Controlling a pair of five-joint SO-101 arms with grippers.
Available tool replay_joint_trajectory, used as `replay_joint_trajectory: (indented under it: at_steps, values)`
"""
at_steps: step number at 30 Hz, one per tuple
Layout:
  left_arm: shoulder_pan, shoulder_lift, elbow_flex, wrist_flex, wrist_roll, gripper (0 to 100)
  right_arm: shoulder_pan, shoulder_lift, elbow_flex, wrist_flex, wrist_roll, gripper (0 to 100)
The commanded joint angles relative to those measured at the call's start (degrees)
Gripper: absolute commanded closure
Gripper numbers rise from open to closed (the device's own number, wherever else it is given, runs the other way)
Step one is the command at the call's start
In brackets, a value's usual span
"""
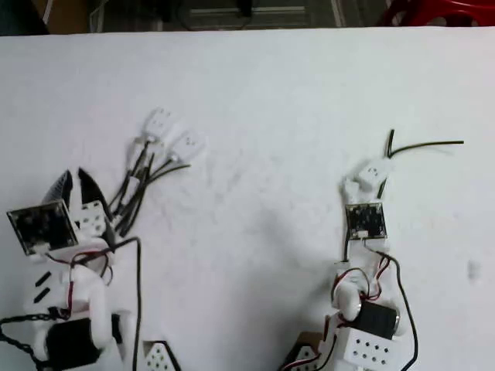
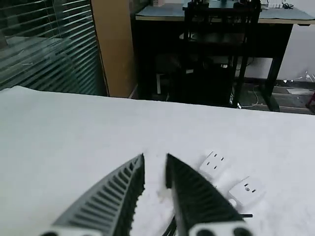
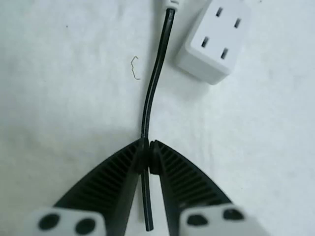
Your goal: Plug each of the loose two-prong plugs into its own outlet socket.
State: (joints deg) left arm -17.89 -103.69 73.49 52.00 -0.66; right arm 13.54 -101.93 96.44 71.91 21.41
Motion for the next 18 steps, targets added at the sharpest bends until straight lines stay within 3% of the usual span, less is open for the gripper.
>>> replay_joint_trajectory:
  at_steps: [1, 4, 9, 14, 18]
  values:
    - [-0.48, 2.68, -3.69, 0.18, -0.18, 80, 0.31, -0.48, 0.44, 0.31, 0.18, 98.1]
    - [-0.48, 12.35, -9.93, -0.44, -3.87, 82, 0.31, -0.48, 0.44, 0.31, 0.18, 98.1]
    - [-0.22, 41.71, -32.09, 1.67, -11.60, 82, 0.31, -0.48, 0.44, 0.31, 0.18, 98.1]
    - [3.21, 71.43, -61.80, 15.30, -24.09, 76, 0.22, -0.48, 0.44, 0.31, 0.18, 98.1]
    - [4.35, 92.53, -85.80, 25.14, -24.79, 76, 0.22, -0.48, 0.44, 0.31, 0.18, 98.1]
